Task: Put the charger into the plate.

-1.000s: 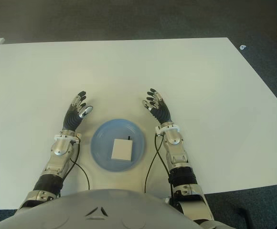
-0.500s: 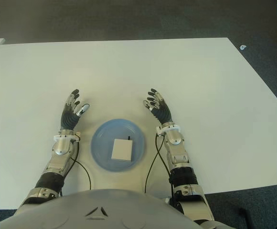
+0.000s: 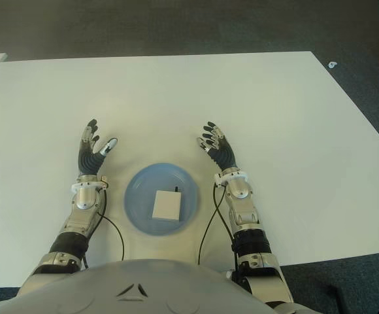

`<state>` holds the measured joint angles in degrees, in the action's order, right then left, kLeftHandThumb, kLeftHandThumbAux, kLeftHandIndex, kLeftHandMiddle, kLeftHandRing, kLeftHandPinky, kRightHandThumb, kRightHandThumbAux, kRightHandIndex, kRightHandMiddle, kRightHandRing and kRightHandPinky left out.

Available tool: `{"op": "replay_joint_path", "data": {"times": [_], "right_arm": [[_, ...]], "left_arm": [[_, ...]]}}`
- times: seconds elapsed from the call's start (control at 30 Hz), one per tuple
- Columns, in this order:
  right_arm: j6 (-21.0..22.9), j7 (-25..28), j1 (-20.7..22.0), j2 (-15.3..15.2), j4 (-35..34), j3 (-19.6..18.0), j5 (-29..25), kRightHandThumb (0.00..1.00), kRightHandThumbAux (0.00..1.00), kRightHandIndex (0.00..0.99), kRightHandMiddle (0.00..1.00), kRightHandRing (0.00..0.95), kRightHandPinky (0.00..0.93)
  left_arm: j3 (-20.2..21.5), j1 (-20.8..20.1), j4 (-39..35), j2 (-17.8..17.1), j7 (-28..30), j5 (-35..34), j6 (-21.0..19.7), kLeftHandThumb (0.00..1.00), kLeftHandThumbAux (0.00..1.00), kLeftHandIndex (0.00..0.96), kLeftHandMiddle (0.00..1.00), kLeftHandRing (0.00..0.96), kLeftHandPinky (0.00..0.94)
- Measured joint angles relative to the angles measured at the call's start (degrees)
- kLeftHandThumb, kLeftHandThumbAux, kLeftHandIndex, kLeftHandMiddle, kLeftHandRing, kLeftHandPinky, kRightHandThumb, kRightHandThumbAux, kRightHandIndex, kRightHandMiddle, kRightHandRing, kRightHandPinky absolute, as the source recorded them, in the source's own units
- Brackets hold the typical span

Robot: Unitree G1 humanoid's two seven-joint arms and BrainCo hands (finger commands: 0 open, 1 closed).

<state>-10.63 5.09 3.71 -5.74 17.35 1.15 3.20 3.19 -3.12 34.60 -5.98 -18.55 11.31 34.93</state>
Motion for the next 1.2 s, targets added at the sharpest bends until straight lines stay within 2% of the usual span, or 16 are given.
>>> {"op": "replay_joint_path", "data": {"times": [0.6, 1.2], "right_arm": [[-0.5, -0.2, 0.3, 0.1, 0.7, 0.0, -0.1, 0.181, 0.596, 0.0, 0.166, 0.186, 0.166], [-1.3, -0.6, 0.8, 0.0, 1.9, -0.1, 0.0, 0.16, 0.576, 0.0, 0.167, 0.184, 0.166]], "left_arm": [[0.5, -3.1, 5.0, -1.0, 5.1, -4.1, 5.0, 0.0, 0.507, 0.0, 0.0, 0.0, 0.0], [1.0, -4.3, 6.6, -1.3, 9.6, -7.4, 6.0, 0.0, 0.537, 0.0, 0.0, 0.0, 0.0]]}}
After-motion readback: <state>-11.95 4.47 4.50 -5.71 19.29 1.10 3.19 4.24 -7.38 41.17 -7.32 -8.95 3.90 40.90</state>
